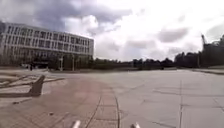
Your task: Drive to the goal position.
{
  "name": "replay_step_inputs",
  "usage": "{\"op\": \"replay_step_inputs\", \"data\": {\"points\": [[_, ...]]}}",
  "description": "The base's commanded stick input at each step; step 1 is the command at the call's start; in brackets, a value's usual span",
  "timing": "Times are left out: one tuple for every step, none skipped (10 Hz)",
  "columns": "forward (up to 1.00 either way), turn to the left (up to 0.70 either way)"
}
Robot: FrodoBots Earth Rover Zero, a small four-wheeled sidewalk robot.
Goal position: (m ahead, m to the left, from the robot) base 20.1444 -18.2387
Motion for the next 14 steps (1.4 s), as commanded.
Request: {"op": "replay_step_inputs", "data": {"points": [[0.7, 0.0], [0.7, 0.0], [0.7, 0.0], [0.7, 0.0], [0.7, 0.0], [0.7, 0.0], [0.7, 0.0], [0.7, 0.0], [0.7, 0.0], [0.7, 0.0], [0.7, 0.0], [0.7, 0.0], [0.7, 0.0], [0.7, 0.0]]}}
